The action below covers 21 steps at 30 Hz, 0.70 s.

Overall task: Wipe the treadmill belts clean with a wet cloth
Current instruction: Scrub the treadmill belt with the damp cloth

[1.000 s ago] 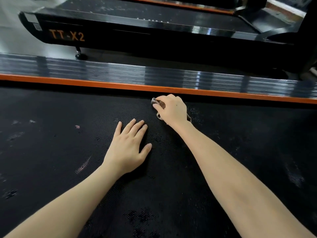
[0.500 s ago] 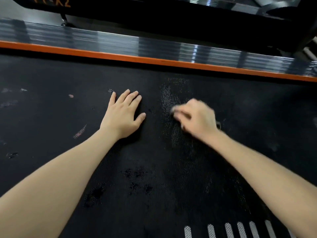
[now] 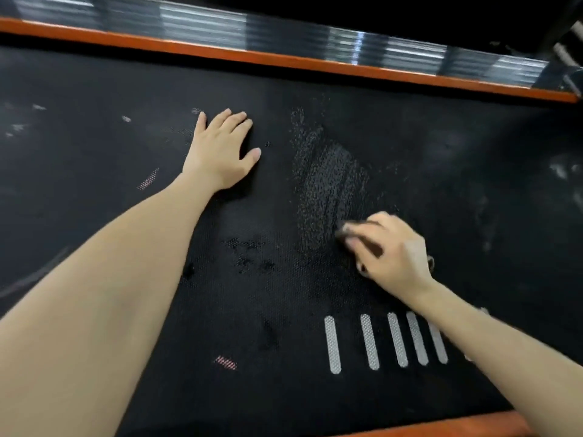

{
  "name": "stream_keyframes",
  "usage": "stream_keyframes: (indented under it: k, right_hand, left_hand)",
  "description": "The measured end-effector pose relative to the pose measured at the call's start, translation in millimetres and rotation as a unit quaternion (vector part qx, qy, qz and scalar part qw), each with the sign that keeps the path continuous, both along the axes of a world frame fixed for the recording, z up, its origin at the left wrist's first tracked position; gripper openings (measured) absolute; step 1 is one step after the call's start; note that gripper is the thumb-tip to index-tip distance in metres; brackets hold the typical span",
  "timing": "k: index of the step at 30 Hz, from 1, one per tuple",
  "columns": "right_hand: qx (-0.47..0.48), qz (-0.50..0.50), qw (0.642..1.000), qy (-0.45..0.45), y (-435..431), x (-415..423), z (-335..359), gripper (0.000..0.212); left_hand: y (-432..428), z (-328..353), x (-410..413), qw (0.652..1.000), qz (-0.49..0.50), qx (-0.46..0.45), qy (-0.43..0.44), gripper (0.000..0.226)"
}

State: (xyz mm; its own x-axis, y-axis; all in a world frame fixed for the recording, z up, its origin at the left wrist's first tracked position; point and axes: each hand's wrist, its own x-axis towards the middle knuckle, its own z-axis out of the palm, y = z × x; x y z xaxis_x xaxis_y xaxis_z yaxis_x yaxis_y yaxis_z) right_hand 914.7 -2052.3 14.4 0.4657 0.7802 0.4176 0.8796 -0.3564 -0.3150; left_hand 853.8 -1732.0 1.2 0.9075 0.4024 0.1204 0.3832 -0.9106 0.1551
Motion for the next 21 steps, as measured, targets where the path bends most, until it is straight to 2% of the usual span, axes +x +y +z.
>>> stream_keyframes:
  k: [2, 7, 11, 13, 15, 17, 19, 21]
  right_hand:
    - [0.016, -0.045, 0.999, -0.008, 3, 8, -7, 0.021]
    - [0.011, -0.05, 0.999, -0.007, 4, 2, -5, 0.023]
    - [-0.004, -0.103, 0.995, 0.012, 7, -18, 0, 0.029]
    - [-0.001, -0.052, 0.998, 0.023, 7, -55, 2, 0.026]
    - [-0.008, 0.043, 0.998, 0.041, 4, -99, 1, 0.023]
    - [-0.048, 0.121, 0.988, 0.08, -13, -115, 3, 0.024]
    - [-0.094, 0.137, 0.982, 0.088, -47, -99, 9, 0.026]
    - [-0.113, 0.08, 0.986, 0.089, -89, -75, 15, 0.028]
  left_hand:
    - [-4, 4, -5, 1.0, 0.003, 0.007, -0.017, 0.058]
    - [-29, 28, -46, 0.994, -0.012, -0.004, -0.108, 0.047]
    - [-61, 30, -110, 0.992, -0.089, 0.007, -0.09, 0.054]
    - [-74, 22, -134, 0.993, -0.108, 0.007, -0.054, 0.058]
    - [-82, 9, -147, 0.994, -0.112, 0.005, -0.012, 0.061]
    - [-83, -1, -153, 0.994, -0.107, 0.005, 0.012, 0.063]
    - [-81, -6, -154, 0.995, -0.102, 0.003, 0.01, 0.064]
    - [-80, -7, -154, 0.995, -0.102, 0.003, 0.003, 0.064]
